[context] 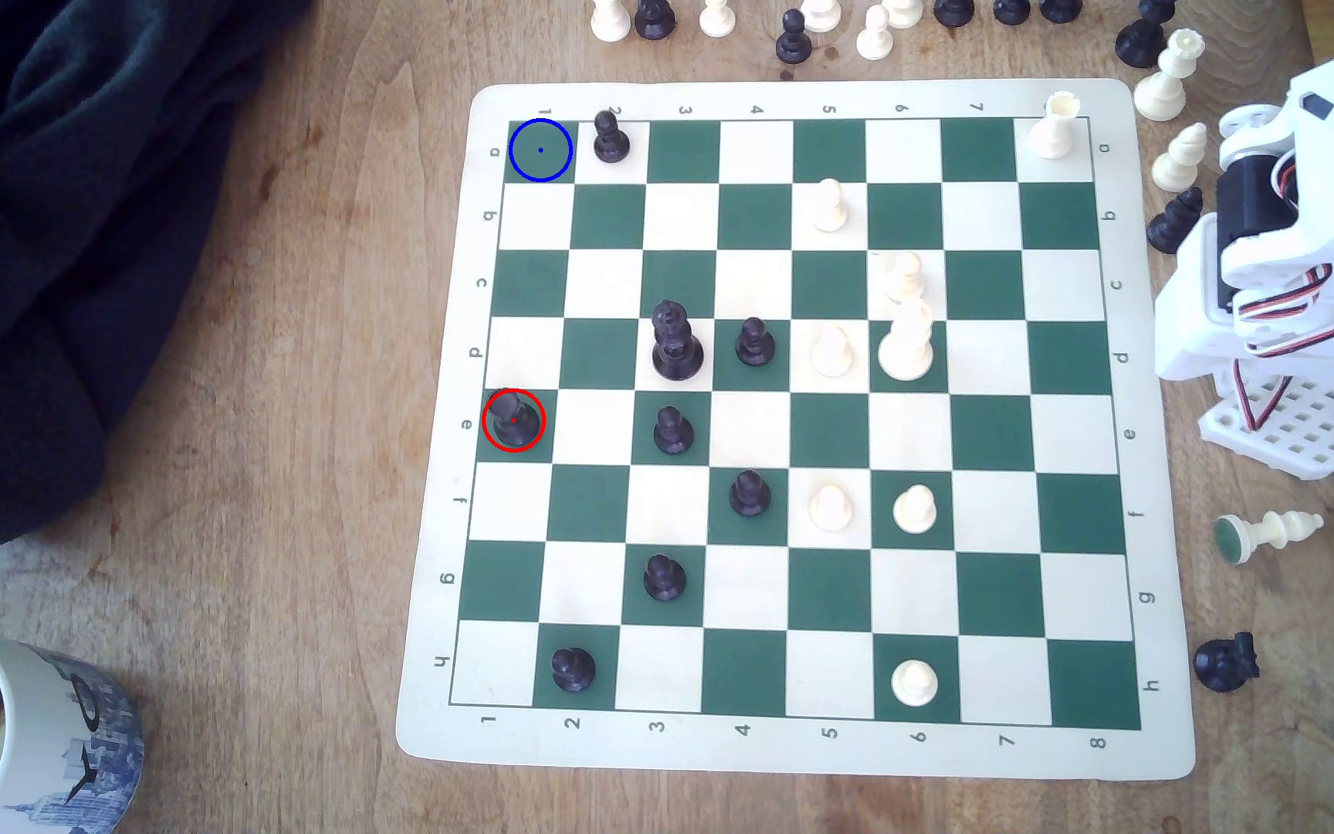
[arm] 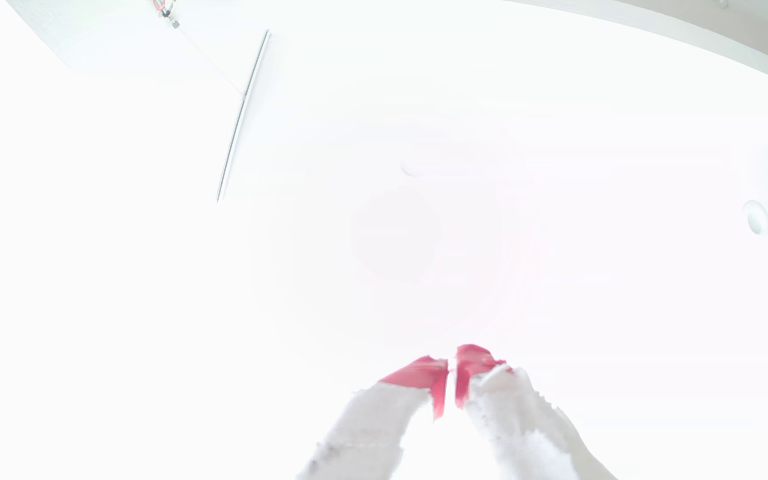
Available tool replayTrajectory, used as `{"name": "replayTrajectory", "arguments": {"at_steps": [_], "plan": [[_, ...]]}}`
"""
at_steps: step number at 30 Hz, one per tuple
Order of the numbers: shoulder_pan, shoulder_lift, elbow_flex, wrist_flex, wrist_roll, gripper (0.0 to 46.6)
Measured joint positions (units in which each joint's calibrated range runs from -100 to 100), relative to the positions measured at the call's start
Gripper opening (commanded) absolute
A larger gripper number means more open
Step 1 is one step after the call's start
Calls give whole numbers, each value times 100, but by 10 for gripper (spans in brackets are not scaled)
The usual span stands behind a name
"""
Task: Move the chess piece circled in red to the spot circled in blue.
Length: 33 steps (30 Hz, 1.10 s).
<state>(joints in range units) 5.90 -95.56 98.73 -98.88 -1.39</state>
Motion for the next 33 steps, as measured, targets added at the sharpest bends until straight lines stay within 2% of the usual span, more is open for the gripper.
{"name": "replayTrajectory", "arguments": {"at_steps": [5,12,13,17,22,29,30,31,33], "plan": [[0,0,9,16,0,2],[-133,0,-9,1323,0,2],[-118,0,-199,2223,0,2],[140,0,-606,4064,-20,2],[376,201,-1012,7562,-34,2],[420,1441,-1853,9347,-39,2],[361,1659,-2052,9578,-63,45],[214,2204,-2512,10032,-151,59],[118,2631,-2775,10303,-205,46]]}}
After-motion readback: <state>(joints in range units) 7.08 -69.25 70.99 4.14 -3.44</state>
